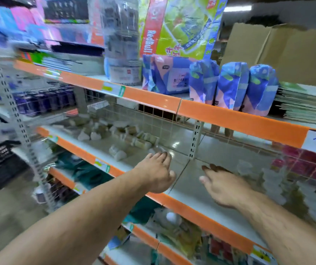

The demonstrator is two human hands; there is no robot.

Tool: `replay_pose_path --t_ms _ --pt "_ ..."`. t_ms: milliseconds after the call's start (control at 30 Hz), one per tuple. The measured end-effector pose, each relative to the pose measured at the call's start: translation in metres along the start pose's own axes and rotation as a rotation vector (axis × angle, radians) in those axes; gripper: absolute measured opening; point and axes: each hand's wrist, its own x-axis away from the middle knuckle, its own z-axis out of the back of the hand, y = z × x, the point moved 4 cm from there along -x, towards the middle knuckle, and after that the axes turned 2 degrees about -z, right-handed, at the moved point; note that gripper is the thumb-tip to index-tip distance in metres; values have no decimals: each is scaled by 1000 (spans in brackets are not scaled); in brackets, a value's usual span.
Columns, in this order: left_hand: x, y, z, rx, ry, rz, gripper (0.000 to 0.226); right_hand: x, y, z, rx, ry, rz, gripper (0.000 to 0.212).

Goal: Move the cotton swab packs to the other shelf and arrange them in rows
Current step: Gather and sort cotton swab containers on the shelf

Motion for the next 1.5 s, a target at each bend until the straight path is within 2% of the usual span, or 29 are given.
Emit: replay_pose_path --t_ms 200,333,567,767,1067,1200,1267,1333,1500 --pt "35 -91 -6 83 2 119 67 -20 -76 8 9 12 68 55" --pt "52 -163 -3 102 35 155 68 -48 -151 13 25 -1 128 58" --pt "85 -308 -1 60 31 219 68 -104 -303 20 32 25 241 57" --pt "93 -398 -9 29 9 267 68 -154 -385 18 55 -15 296 54" --pt "46 -503 -38 56 -54 343 70 -284 -439 -11 51 -72 313 59" --pt "9 -541 -42 74 -83 361 70 -348 -448 -20 -27 -103 286 52" --pt "-9 -554 -41 76 -106 356 70 -373 -451 -22 -32 -117 267 54" --pt "-27 -565 -42 65 -111 345 70 -394 -451 -18 -37 -39 264 58" --pt "-77 -576 -56 -9 -97 243 68 -426 -451 -27 4 -68 267 45"
